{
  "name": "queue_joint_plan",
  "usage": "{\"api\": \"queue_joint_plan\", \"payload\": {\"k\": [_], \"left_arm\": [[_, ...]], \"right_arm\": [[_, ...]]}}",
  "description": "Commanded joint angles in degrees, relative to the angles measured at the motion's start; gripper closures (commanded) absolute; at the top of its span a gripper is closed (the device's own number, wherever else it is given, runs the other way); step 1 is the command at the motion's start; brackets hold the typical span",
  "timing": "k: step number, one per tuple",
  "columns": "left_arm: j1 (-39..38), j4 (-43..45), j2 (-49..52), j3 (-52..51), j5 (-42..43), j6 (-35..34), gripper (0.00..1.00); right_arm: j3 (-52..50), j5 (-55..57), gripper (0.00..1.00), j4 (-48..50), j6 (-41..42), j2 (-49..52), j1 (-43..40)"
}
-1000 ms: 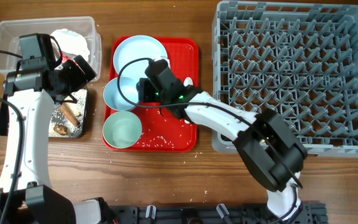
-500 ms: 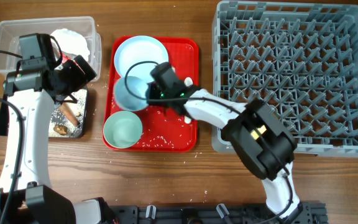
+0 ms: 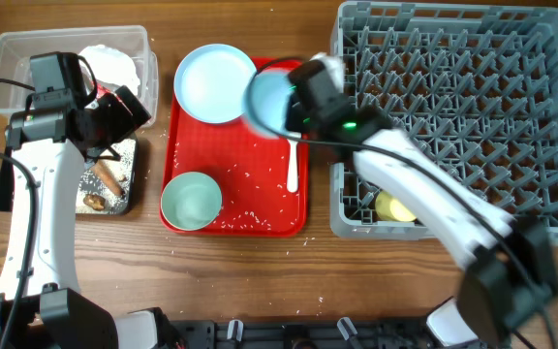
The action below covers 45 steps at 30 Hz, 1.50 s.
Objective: Sort waste into correct bins and load items into the dishwasher rack
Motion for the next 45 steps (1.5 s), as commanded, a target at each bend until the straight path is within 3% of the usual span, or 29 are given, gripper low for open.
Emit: {"api": "queue_joint_plan", "payload": {"k": [1, 3, 4, 6, 8, 11, 18, 22, 28, 34, 37, 38, 41, 45], "left_arm": [[0.0, 0.0, -0.4, 0.9, 0.5, 1.1, 0.0], [0.0, 0.0, -0.4, 0.9, 0.5, 1.1, 0.0], [0.0, 0.0, -0.4, 0.9, 0.5, 1.1, 0.0], [0.0, 0.0, -0.4, 0.9, 0.5, 1.1, 0.0], [0.0, 0.0, -0.4, 0.9, 0.5, 1.1, 0.0], [0.0, 0.0, -0.4, 0.9, 0.5, 1.1, 0.0], [0.0, 0.0, -0.4, 0.9, 0.5, 1.1, 0.0], [0.0, 0.0, -0.4, 0.9, 0.5, 1.1, 0.0], [0.0, 0.0, -0.4, 0.9, 0.5, 1.1, 0.0], [0.0, 0.0, -0.4, 0.9, 0.5, 1.1, 0.0], [0.0, 0.0, -0.4, 0.9, 0.5, 1.1, 0.0], [0.0, 0.0, -0.4, 0.9, 0.5, 1.1, 0.0], [0.0, 0.0, -0.4, 0.9, 0.5, 1.1, 0.0], [0.0, 0.0, -0.4, 0.9, 0.5, 1.1, 0.0]], "right_arm": [[0.4, 31.1, 0.96, -1.2, -5.9, -5.2, -4.4], [0.4, 42.8, 0.96, 0.5, -7.3, -3.7, -7.3], [0.4, 47.2, 0.96, 6.3, -11.5, -1.9, -9.0], [0.4, 49.4, 0.96, 27.7, -32.4, 3.9, -12.7], [0.4, 49.5, 0.96, 43.9, -46.3, 9.3, -14.5], [0.4, 49.3, 0.96, 61.2, -56.8, 17.6, -17.4], [0.4, 35.0, 0.96, 61.9, -55.0, 23.8, -22.6], [0.4, 29.0, 0.96, 58.5, -49.1, 24.0, -22.7], [0.4, 27.6, 0.96, 55.1, -44.2, 24.6, -23.8], [0.4, 27.5, 0.96, 53.4, -45.1, 27.0, -23.6], [0.4, 28.3, 0.96, 53.2, -54.9, 27.0, -21.3], [0.4, 28.5, 0.95, 52.5, -58.1, 27.0, -20.1], [0.4, 29.6, 0.76, 49.5, -61.7, 27.0, -18.0], [0.4, 32.2, 0.71, 45.2, -61.6, 27.0, -15.8]]}}
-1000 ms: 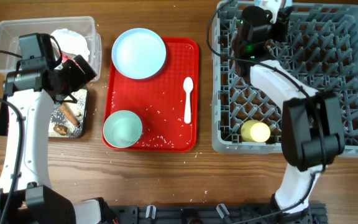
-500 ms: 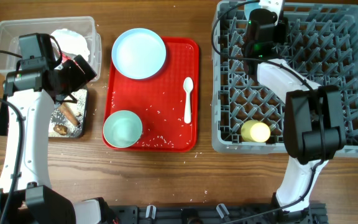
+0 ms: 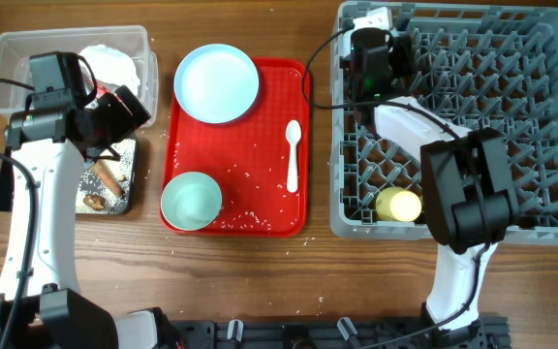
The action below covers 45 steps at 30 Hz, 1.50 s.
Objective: Sort waste into correct bins and load items into the dishwasher rack
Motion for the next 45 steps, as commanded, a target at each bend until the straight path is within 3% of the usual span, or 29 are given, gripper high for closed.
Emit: {"api": "queue_joint_plan", "payload": {"k": [1, 5, 11, 14, 18, 21, 25, 27, 28, 29, 32, 34, 36, 39, 42, 45], "left_arm": [[-0.1, 0.0, -0.3, 0.8, 0.5, 1.1, 0.0], [0.0, 0.0, -0.3, 0.8, 0.5, 1.1, 0.0], [-0.1, 0.0, -0.3, 0.8, 0.5, 1.1, 0.0], [0.0, 0.0, -0.3, 0.8, 0.5, 1.1, 0.0], [-0.1, 0.0, -0.3, 0.8, 0.5, 1.1, 0.0], [-0.1, 0.0, -0.3, 0.8, 0.5, 1.1, 0.0], [-0.1, 0.0, -0.3, 0.8, 0.5, 1.1, 0.0], [-0.1, 0.0, -0.3, 0.8, 0.5, 1.1, 0.0], [0.0, 0.0, -0.3, 0.8, 0.5, 1.1, 0.0], [-0.1, 0.0, -0.3, 0.8, 0.5, 1.1, 0.0], [-0.1, 0.0, -0.3, 0.8, 0.5, 1.1, 0.0], [-0.1, 0.0, -0.3, 0.8, 0.5, 1.1, 0.0], [-0.1, 0.0, -0.3, 0.8, 0.5, 1.1, 0.0], [-0.1, 0.0, -0.3, 0.8, 0.5, 1.1, 0.0], [-0.1, 0.0, -0.3, 0.8, 0.5, 1.1, 0.0], [0.0, 0.0, -0.3, 0.8, 0.5, 1.1, 0.0]], "right_arm": [[0.0, 2.8, 0.71, -0.3, -0.9, 1.0, 1.2], [0.0, 6.1, 0.63, -0.4, -0.3, -0.4, 1.6], [0.0, 7.5, 0.59, -2.6, 2.6, -6.4, 1.6], [0.0, 5.3, 0.59, -17.9, 15.4, -9.0, 1.6], [0.0, -7.5, 0.6, -27.5, 28.3, -10.9, 1.6], [0.0, -15.6, 0.59, -31.5, 32.0, -14.1, 1.6], [0.0, -29.5, 0.49, -38.7, 34.6, -25.0, 1.6], [0.0, -44.2, 0.39, -41.9, 36.8, -30.5, 1.6], [0.0, -51.8, 0.39, -42.8, 37.3, -32.0, 1.6], [-0.4, -69.3, 0.4, -42.8, 42.2, -32.3, 2.0], [-2.6, -73.2, 0.43, -43.8, 49.9, -29.0, 8.9], [-2.9, -71.8, 0.56, -43.5, 52.9, -25.8, 15.5], [-2.9, -63.6, 0.67, -43.4, 59.4, -21.9, 21.5], [-2.9, -61.0, 0.66, -39.3, 61.9, -14.1, 28.3], [-2.9, -62.2, 0.51, -37.9, 63.0, -9.1, 30.9], [-2.9, -65.0, 0.5, -35.5, 63.0, -6.9, 31.2]]}}
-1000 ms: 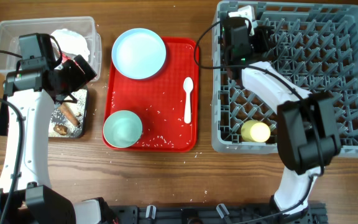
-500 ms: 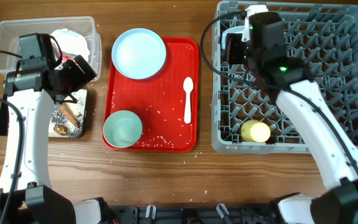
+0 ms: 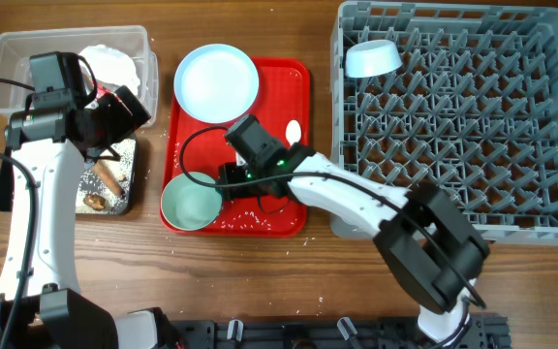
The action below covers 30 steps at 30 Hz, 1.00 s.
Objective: Sort waste into correct bins and load items into the dishwasher rack
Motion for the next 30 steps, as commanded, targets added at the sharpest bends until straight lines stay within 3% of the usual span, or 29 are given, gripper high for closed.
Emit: {"api": "queue_joint_plan", "payload": {"k": [1, 4, 8, 12, 16, 20, 22, 25, 27, 30], "left_arm": [[0.0, 0.1, -0.3, 0.8, 0.5, 1.1, 0.0], [0.0, 0.1, -0.3, 0.8, 0.5, 1.1, 0.0], [0.0, 0.1, -0.3, 0.8, 0.5, 1.1, 0.0], [0.0, 0.1, -0.3, 0.8, 0.5, 1.1, 0.0], [0.0, 0.1, -0.3, 0.8, 0.5, 1.1, 0.0], [0.0, 0.1, -0.3, 0.8, 0.5, 1.1, 0.0], [0.0, 0.1, -0.3, 0.8, 0.5, 1.1, 0.0], [0.0, 0.1, -0.3, 0.8, 0.5, 1.1, 0.0], [0.0, 0.1, -0.3, 0.8, 0.5, 1.1, 0.0], [0.0, 0.1, -0.3, 0.8, 0.5, 1.1, 0.0]], "right_arm": [[-0.2, -1.7, 0.51, 1.2, 1.3, 1.7, 0.1], [-0.2, -1.7, 0.51, 1.0, 2.2, 1.7, 0.1], [-0.2, -0.7, 0.67, 1.1, 3.0, 1.9, 0.5], [-0.2, 1.0, 0.68, 2.0, 4.1, 3.1, 2.1], [-0.1, 1.0, 0.96, 1.5, 4.1, 3.1, 1.2], [0.1, 3.5, 0.96, -1.2, 4.0, -1.3, -1.9], [0.1, 11.0, 0.96, -6.3, 3.6, -6.7, -3.8], [0.1, 31.7, 0.96, -16.7, 3.5, -20.6, -8.2], [0.1, 51.9, 0.96, -22.0, 2.4, -30.8, -10.5], [0.1, 82.2, 0.96, -28.3, -2.0, -35.9, -11.1]]}}
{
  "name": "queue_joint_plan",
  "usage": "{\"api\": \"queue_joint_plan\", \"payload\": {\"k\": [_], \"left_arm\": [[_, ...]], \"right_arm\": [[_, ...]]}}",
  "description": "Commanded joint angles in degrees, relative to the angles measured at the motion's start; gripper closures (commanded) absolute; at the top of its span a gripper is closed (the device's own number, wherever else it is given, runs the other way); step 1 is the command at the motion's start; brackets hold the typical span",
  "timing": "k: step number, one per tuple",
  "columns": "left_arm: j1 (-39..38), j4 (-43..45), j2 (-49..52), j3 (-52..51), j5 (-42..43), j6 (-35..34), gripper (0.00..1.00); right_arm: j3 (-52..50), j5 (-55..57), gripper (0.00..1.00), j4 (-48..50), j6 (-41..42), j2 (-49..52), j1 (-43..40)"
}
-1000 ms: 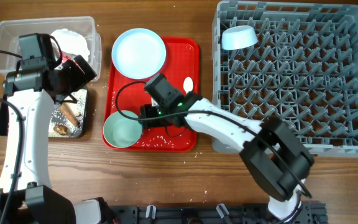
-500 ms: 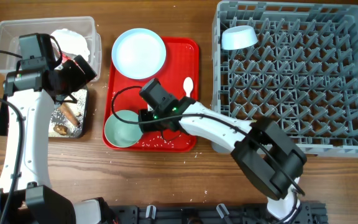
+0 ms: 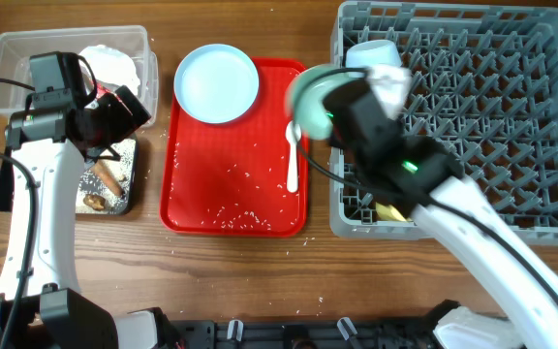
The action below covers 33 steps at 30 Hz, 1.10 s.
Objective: Sort waste into correct bins and load items into the dishwasher rack
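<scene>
My right gripper point(image 3: 329, 111) is shut on a pale green bowl point(image 3: 308, 103), held tilted in the air over the red tray's right edge, beside the grey dishwasher rack point(image 3: 473, 126). A light blue bowl point(image 3: 368, 55) lies in the rack's far left corner. A white-blue plate point(image 3: 216, 82) and a white spoon point(image 3: 294, 155) rest on the red tray point(image 3: 231, 194). My left gripper point(image 3: 124, 109) hovers over the bins at the left; its jaws are not clearly shown.
A clear bin point(image 3: 13, 58) holding white waste stands at the far left, with a dark bin point(image 3: 114, 179) of food scraps in front of it. A yellow item point(image 3: 387, 207) shows in the rack's near left part. Crumbs lie scattered on the tray.
My right gripper was down at the green bowl at the tray's front left. Now it holds that bowl raised at the tray's right edge, close to the rack. The left arm is unchanged.
My right gripper first held the blue bowl above the tray. Then it was at the rack's far left corner. After that the blue bowl lay in the rack and the gripper was at the green bowl, which it now holds by the rack.
</scene>
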Motion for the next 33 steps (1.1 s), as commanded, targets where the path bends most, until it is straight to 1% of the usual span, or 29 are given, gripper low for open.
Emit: {"api": "queue_joint_plan", "payload": {"k": [1, 2, 4, 6, 8, 11, 13, 17, 21, 22, 23, 24, 25, 27, 28, 30, 32, 33], "left_arm": [[-0.1, 0.2, -0.3, 0.8, 0.4, 1.1, 0.0], [-0.1, 0.2, -0.3, 0.8, 0.4, 1.1, 0.0], [0.0, 0.2, -0.3, 0.8, 0.4, 1.1, 0.0], [-0.1, 0.2, -0.3, 0.8, 0.4, 1.1, 0.0], [0.0, 0.2, -0.3, 0.8, 0.4, 1.1, 0.0], [0.0, 0.2, -0.3, 0.8, 0.4, 1.1, 0.0], [0.0, 0.2, -0.3, 0.8, 0.4, 1.1, 0.0], [-0.1, 0.2, -0.3, 0.8, 0.4, 1.1, 0.0], [0.0, 0.2, -0.3, 0.8, 0.4, 1.1, 0.0], [0.0, 0.2, -0.3, 0.8, 0.4, 1.1, 0.0], [-0.1, 0.2, -0.3, 0.8, 0.4, 1.1, 0.0], [-0.1, 0.2, -0.3, 0.8, 0.4, 1.1, 0.0], [-0.1, 0.2, -0.3, 0.8, 0.4, 1.1, 0.0], [-0.1, 0.2, -0.3, 0.8, 0.4, 1.1, 0.0], [-0.1, 0.2, -0.3, 0.8, 0.4, 1.1, 0.0], [-0.1, 0.2, -0.3, 0.8, 0.4, 1.1, 0.0], [-0.1, 0.2, -0.3, 0.8, 0.4, 1.1, 0.0], [-0.1, 0.2, -0.3, 0.8, 0.4, 1.1, 0.0]], "right_arm": [[0.1, 34.9, 0.96, -4.9, -6.5, 0.3, -0.1], [0.1, 38.3, 0.96, -5.7, -9.4, 1.5, -0.7], [0.1, 42.6, 0.96, -5.3, -18.2, 5.5, -2.6], [0.1, 43.9, 0.96, -2.7, -33.2, 12.2, -6.0], [0.1, 44.0, 0.96, -1.6, -41.2, 17.4, -8.0], [0.1, 43.9, 0.96, -0.5, -42.0, 23.8, -9.3], [0.1, 41.3, 0.96, 1.0, -42.0, 26.0, -9.3], [0.1, 36.5, 0.96, 2.5, -42.2, 27.0, -9.2], [0.1, 31.3, 0.95, 1.2, -42.3, 27.0, -8.6], [0.1, 31.3, 0.89, 0.9, -42.2, 27.0, -8.3], [0.1, 31.3, 0.81, 0.3, -43.4, 27.0, -7.7], [0.1, 31.1, 0.75, -0.1, -45.2, 27.0, -7.1], [0.1, 31.1, 0.67, -0.5, -46.8, 27.0, -6.4], [0.1, 31.2, 0.57, -1.3, -49.8, 27.0, -4.3], [0.1, 31.2, 0.48, -1.3, -49.8, 27.0, -3.3], [0.2, 31.7, 0.18, -1.2, -49.8, 26.6, -0.9], [0.7, 31.6, 0.06, 0.0, -49.7, 25.4, 0.2], [1.0, 31.6, 0.02, 1.3, -49.7, 24.4, 0.3]]}}
